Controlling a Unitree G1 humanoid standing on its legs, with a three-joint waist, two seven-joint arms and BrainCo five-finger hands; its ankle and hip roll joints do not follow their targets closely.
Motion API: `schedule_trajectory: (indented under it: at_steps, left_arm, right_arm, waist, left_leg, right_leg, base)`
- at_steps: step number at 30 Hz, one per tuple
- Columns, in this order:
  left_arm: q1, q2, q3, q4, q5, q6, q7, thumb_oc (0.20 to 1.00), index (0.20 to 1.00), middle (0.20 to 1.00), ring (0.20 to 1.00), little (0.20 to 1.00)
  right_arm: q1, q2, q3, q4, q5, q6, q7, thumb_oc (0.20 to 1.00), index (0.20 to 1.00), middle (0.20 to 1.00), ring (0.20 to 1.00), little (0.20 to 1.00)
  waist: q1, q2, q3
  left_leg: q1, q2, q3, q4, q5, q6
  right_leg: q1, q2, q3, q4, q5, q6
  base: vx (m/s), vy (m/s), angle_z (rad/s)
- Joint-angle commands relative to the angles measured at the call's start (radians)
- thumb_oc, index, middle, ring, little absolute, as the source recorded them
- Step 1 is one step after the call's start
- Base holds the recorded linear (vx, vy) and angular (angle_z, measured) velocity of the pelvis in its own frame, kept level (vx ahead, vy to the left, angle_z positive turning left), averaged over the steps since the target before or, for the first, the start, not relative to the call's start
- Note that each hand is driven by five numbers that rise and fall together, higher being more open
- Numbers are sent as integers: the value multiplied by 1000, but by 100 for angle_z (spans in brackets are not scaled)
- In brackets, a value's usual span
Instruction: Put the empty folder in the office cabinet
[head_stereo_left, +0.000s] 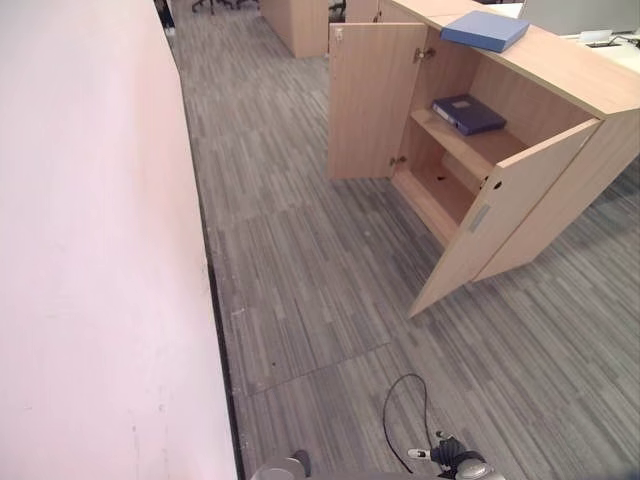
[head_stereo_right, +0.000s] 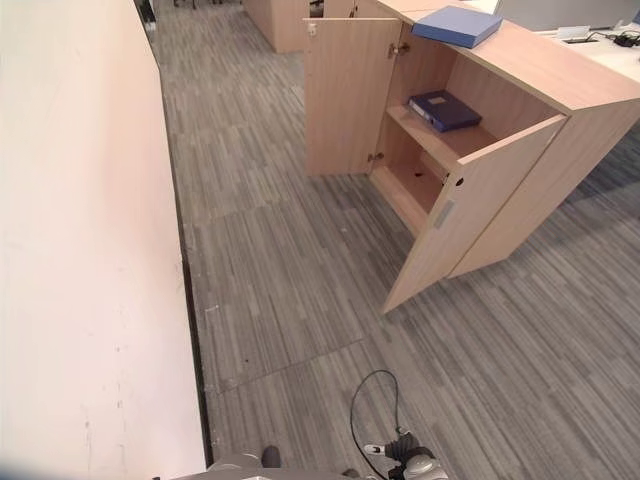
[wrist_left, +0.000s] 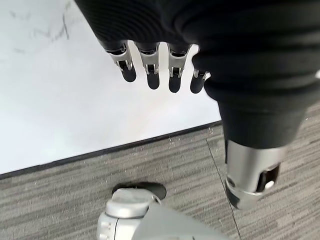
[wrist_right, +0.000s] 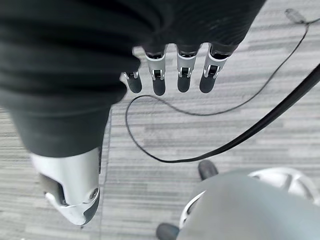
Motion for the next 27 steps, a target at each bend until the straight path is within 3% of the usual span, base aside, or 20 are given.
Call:
schedule_trajectory:
  at_steps: [1, 17, 19, 27]
  left_arm:
    - [-34, 9, -20, 15, -21, -18, -11, 1000, 1000, 1000, 1000, 1000]
    - [-39, 8, -28, 35, -19, -12, -43, 1000, 1000, 1000, 1000, 1000]
    - [-39, 21, -23, 8, -3, -25, 1, 1000, 1000, 1000, 1000, 1000]
    - [-37, 24, -26, 15, 8, -24, 10, 1000, 1000, 1000, 1000, 1000]
  right_arm:
    - [-33, 7, 1, 3, 23, -14, 4, 1000, 1000, 1000, 1000, 1000]
    - [-29, 2, 4, 2, 23, -14, 17, 1000, 1000, 1000, 1000, 1000]
    - [-28, 7, -3, 10, 31, -15, 8, 1000, 1000, 1000, 1000, 1000]
    - [-31, 12, 1, 19, 35, -18, 8, 1000, 1000, 1000, 1000, 1000]
  waist:
    - [35, 6, -8]
    - [28, 9, -13]
    - [35, 7, -13]
    - [48, 0, -10]
  left_leg:
    - [-27, -5, 88, -64, 83, -20]
    - [-17, -4, 93, -67, 84, -25]
    - [-14, -3, 87, -67, 84, -25]
    - [-15, -2, 81, -66, 84, -28]
  right_leg:
    - [119, 1, -23, -91, 61, 73]
    - [127, 5, -19, -97, 61, 71]
    - [133, 6, -22, -99, 59, 71]
    - [134, 9, -25, -100, 56, 70]
  base:
    - [0, -2, 6]
    - [-1, -2, 3]
    - [16, -35, 0]
    - [4, -20, 2]
